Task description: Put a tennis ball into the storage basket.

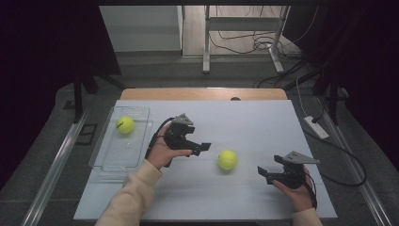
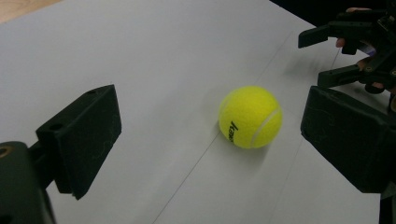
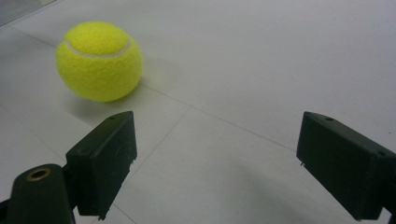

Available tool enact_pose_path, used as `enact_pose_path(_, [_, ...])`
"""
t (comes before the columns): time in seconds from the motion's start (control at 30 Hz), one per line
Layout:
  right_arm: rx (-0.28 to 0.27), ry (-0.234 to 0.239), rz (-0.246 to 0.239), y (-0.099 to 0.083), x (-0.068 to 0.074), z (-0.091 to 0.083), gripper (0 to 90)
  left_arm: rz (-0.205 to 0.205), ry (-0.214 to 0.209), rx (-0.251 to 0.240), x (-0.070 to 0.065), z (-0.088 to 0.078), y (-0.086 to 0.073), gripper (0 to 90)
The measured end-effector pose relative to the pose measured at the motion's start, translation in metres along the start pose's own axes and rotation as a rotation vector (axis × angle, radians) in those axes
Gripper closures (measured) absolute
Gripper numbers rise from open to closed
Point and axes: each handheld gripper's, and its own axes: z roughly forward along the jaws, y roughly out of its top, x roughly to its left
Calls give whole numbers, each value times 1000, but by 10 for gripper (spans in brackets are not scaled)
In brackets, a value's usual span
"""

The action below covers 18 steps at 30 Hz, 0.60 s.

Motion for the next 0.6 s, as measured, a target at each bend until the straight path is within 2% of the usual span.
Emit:
enact_pose_path(0.17, [1,-1,2,-1,0,-1,123,2,-9,-4,-2,4,3,62])
enact_pose_path(0.6, [1,-1,-2,-1,-1,0,123,9,-17,24,-7,15,3,63])
